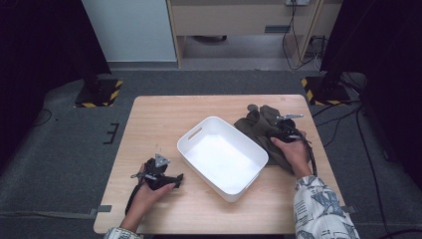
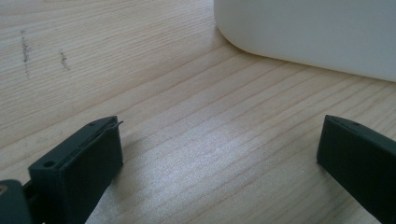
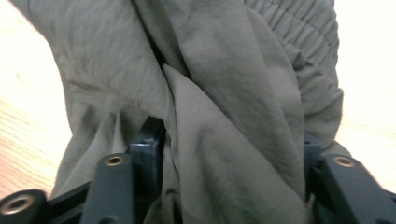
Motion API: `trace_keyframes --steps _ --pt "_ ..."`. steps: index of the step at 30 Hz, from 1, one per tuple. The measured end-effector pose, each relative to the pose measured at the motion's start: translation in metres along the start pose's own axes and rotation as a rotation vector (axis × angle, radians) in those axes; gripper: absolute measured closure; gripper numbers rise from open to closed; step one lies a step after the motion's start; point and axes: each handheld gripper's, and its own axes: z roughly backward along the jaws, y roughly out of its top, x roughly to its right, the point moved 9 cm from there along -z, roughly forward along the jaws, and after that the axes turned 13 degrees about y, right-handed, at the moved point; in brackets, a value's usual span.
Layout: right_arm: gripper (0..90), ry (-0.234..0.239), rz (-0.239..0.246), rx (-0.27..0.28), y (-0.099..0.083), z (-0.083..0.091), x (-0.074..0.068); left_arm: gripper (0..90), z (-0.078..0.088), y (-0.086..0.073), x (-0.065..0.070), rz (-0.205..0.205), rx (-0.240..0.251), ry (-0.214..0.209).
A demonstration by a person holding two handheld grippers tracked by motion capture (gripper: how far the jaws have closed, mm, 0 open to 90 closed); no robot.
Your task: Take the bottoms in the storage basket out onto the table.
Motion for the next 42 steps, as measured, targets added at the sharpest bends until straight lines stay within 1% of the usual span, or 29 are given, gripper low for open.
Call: trace_keyframes --steps 1,5,7,8,10,11,12,13,14,17,19,20,22,23,24,25,26,27,28,29,30,31,34,35,36,38,39,41,42 --pt "43.5 0.000 0.000 0.000 0.000 0.000 0.000 0.0 0.000 0.000 0.000 0.000 0.000 0.000" --pt "31.8 0.000 0.012 -0.024 -0.001 -0.001 -0.003 0.0 0.000 0.000 0.001 -0.001 0.001 -0.001" --pt "29.4 0.002 0.015 -0.029 -0.001 0.000 -0.004 0.0 0.000 0.000 0.001 -0.003 0.001 -0.003" --pt "23.2 -0.004 0.025 -0.030 0.001 0.004 -0.006 0.0 0.000 0.000 0.001 -0.003 0.001 -0.003" --pt "21.3 -0.008 0.027 -0.032 0.001 0.006 -0.006 0.0 0.000 0.000 0.001 -0.003 0.000 -0.002" --pt "18.0 -0.015 0.040 -0.019 0.006 0.015 -0.010 0.0 0.001 0.000 0.002 -0.002 -0.001 -0.002" --pt "18.0 -0.015 0.040 -0.019 0.006 0.015 -0.010 0.0 0.001 0.000 0.002 -0.002 -0.001 -0.002" --pt "12.9 -0.004 0.040 -0.010 0.009 0.023 -0.014 0.0 0.001 0.000 0.002 -0.002 0.000 -0.002" --pt "11.1 0.003 0.042 -0.007 0.011 0.026 -0.015 0.0 0.001 0.000 0.002 -0.002 0.000 -0.002" --pt "10.9 0.036 0.068 0.028 0.018 0.040 -0.025 0.0 0.001 0.000 0.002 -0.003 -0.004 -0.003" --pt "14.7 0.049 0.093 0.050 0.023 0.048 -0.032 0.0 0.002 -0.001 0.003 -0.024 -0.014 -0.022" --pt "14.7 0.049 0.093 0.050 0.023 0.048 -0.032 0.0 0.002 -0.001 0.003 -0.024 -0.014 -0.022" --pt "20.2 0.056 0.132 0.074 0.029 0.059 -0.044 2.1 0.005 -0.001 0.002 -0.043 -0.021 -0.022" --pt "20.2 0.056 0.132 0.074 0.029 0.059 -0.044 4.0 0.005 -0.001 0.002 -0.043 -0.021 -0.022" --pt "25.2 0.054 0.152 0.087 0.032 0.063 -0.048 4.0 0.006 0.001 0.001 -0.045 -0.013 -0.015" --pt "30.5 0.061 0.183 0.106 0.035 0.068 -0.056 4.2 0.007 0.002 0.001 -0.043 -0.007 -0.015" --pt "30.5 0.061 0.183 0.106 0.035 0.068 -0.056 4.2 0.009 0.004 0.001 -0.043 0.003 -0.014" --pt "43.1 0.099 0.206 0.115 0.037 0.072 -0.066 5.7 0.013 0.007 0.001 -0.041 0.020 -0.003" --pt "43.1 0.099 0.206 0.115 0.037 0.072 -0.066 6.2 0.013 0.007 0.001 -0.041 0.020 -0.003" --pt "44.4 0.110 0.208 0.117 0.037 0.074 -0.070 6.2 0.016 0.010 0.002 -0.040 0.032 0.000" --pt "51.1 0.126 0.219 0.117 0.037 0.074 -0.074 7.0 0.019 0.012 0.004 -0.041 0.040 0.000" --pt "56.3 0.163 0.235 0.101 0.034 0.073 -0.083 7.9 0.023 0.015 0.007 -0.041 0.056 -0.001" --pt "63.9 0.211 0.252 0.088 0.030 0.068 -0.094 10.5 0.031 0.020 0.015 -0.035 0.087 -0.008" --pt "63.9 0.211 0.252 0.088 0.030 0.068 -0.094 11.2 0.031 0.020 0.015 -0.035 0.087 -0.008" --pt "68.1 0.231 0.268 0.066 0.027 0.064 -0.100 12.4 0.033 0.022 0.018 -0.029 0.096 -0.015" --pt "70.5 0.239 0.273 0.052 0.024 0.060 -0.101 14.6 0.039 0.026 0.025 -0.008 0.114 -0.031" --pt "71.9 0.242 0.275 0.042 0.023 0.059 -0.100 17.5 0.041 0.028 0.028 -0.002 0.123 -0.043" --pt "75.3 0.233 0.269 0.041 0.021 0.057 -0.098 25.8 0.044 0.033 0.032 0.000 0.137 -0.062" --pt "77.4 0.224 0.263 0.046 0.021 0.056 -0.096 26.7 0.044 0.033 0.032 0.000 0.137 -0.062"
